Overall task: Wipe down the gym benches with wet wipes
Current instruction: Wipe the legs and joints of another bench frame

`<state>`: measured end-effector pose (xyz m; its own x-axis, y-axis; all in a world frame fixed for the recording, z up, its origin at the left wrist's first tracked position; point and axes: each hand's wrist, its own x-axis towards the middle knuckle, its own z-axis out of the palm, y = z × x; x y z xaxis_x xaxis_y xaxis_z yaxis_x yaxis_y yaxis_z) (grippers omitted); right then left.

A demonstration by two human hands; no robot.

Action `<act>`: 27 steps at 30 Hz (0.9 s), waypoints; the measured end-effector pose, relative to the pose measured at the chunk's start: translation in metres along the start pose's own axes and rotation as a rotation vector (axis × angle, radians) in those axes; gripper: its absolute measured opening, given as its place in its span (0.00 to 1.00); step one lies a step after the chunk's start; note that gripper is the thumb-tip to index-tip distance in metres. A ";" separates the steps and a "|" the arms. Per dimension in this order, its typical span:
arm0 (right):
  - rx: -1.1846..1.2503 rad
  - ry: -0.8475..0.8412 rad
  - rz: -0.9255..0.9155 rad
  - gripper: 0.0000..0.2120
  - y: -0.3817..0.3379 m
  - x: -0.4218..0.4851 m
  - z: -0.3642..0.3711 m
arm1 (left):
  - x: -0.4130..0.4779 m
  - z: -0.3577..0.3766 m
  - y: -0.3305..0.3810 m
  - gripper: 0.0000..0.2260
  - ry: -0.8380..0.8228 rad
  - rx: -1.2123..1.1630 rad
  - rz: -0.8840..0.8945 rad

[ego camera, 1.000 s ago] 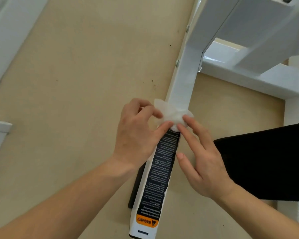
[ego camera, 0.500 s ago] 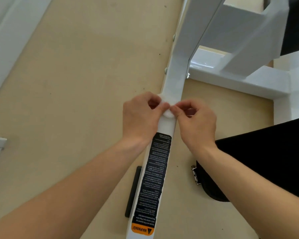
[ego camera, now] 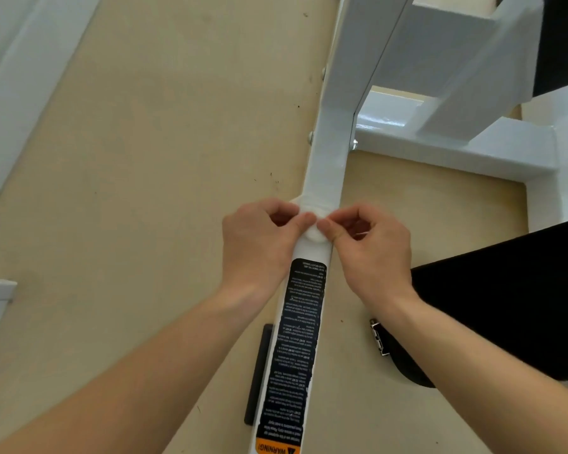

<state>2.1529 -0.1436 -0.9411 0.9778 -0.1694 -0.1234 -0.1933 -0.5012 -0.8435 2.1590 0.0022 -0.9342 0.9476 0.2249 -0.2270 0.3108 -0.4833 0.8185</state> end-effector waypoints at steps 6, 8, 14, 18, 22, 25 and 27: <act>0.010 0.112 0.044 0.07 -0.017 0.069 0.007 | 0.063 0.018 0.032 0.09 0.094 0.110 0.090; 0.012 0.137 0.051 0.06 -0.020 0.086 0.007 | 0.081 0.023 0.040 0.09 0.116 0.128 0.088; 0.001 0.260 0.015 0.07 -0.023 0.120 0.014 | 0.116 0.036 0.051 0.09 0.162 0.183 0.077; 0.009 0.249 0.037 0.05 -0.025 0.129 0.014 | 0.124 0.037 0.053 0.08 0.151 0.159 0.043; -0.037 0.176 0.044 0.04 -0.025 0.112 0.006 | 0.108 0.026 0.047 0.09 0.077 0.180 0.055; -0.045 0.084 0.044 0.05 -0.022 0.074 0.000 | 0.077 0.009 0.033 0.10 -0.025 0.208 0.069; -0.030 0.029 0.065 0.06 -0.018 0.045 -0.002 | 0.052 -0.003 0.021 0.10 -0.089 0.221 0.060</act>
<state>2.2006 -0.1442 -0.9304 0.9603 -0.2267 -0.1624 -0.2594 -0.5131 -0.8182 2.2143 0.0060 -0.9272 0.9645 0.1194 -0.2355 0.2534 -0.6693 0.6985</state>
